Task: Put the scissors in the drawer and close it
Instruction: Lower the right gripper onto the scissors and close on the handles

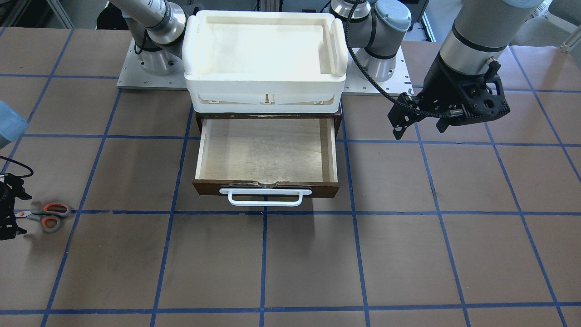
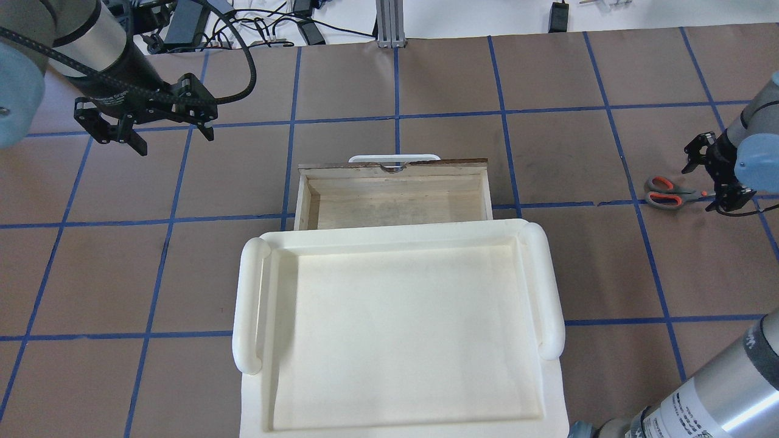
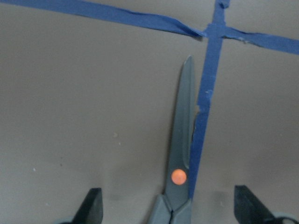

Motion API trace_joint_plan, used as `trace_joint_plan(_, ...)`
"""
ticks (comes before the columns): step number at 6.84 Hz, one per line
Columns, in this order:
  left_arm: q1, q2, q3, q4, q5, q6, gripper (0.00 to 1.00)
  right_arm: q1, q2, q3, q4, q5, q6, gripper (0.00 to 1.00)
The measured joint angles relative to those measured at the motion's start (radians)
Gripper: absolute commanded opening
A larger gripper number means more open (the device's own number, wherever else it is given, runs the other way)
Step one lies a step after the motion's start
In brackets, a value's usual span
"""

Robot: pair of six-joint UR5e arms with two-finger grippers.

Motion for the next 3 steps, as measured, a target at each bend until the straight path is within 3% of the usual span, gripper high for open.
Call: trace_joint_plan(3, 0.0, 0.001, 0.0, -0.001, 0.005, 0.007, 1.0, 0.0, 0.007, -0.004, -0.004, 0.007, 0.05, 0.9)
